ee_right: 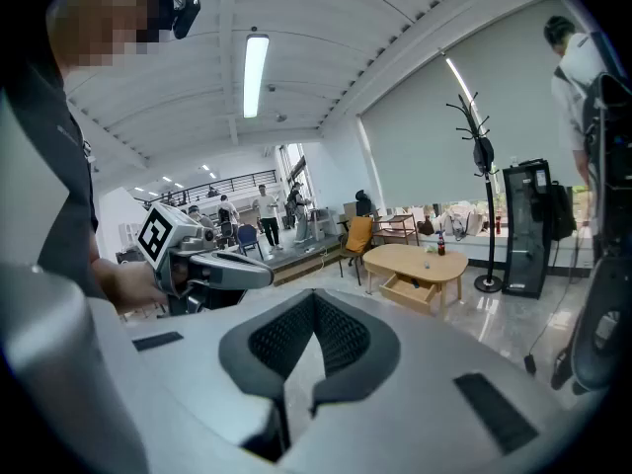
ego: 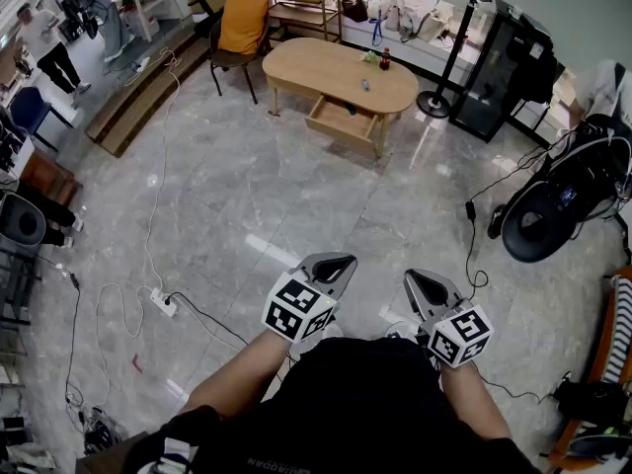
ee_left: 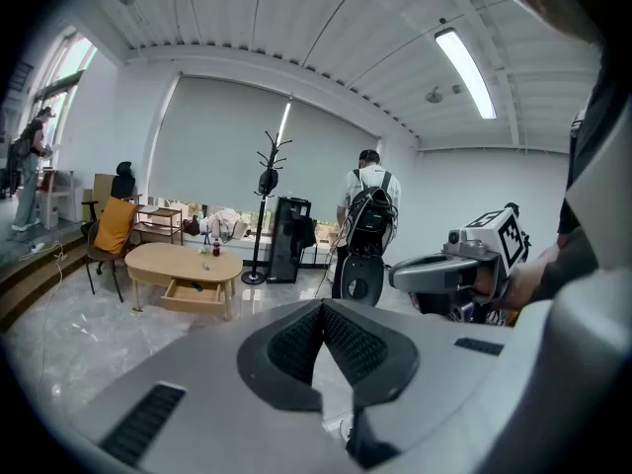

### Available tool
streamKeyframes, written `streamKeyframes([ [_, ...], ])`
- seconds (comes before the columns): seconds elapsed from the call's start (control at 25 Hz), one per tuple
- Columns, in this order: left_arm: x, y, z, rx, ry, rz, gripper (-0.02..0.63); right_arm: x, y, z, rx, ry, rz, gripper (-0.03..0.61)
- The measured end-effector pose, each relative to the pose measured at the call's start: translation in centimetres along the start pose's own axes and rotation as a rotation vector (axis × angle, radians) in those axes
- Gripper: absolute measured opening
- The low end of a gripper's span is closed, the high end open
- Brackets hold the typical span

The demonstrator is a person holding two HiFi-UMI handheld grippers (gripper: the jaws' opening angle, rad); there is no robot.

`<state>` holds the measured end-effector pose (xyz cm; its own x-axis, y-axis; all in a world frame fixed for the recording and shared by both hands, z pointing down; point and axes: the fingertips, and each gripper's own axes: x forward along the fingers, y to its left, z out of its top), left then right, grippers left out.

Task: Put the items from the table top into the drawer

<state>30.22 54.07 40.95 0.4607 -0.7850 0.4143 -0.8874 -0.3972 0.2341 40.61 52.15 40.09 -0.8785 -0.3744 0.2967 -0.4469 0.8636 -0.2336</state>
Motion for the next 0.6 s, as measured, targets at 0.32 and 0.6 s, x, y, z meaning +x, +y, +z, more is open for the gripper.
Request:
streamKeyframes([
  [0.32,-0.5,0.1,-0.1,0.009,0.0,-0.006,0.005,0.5,0.8,0.2,-0.014,0.001,0.011,0.003],
  [0.6,-1.2,1.0,-0.4,-0.004,0.0,0.003,0.005,1.1,2.2,0.7,-0.045,-0.012,0.041,0.003],
])
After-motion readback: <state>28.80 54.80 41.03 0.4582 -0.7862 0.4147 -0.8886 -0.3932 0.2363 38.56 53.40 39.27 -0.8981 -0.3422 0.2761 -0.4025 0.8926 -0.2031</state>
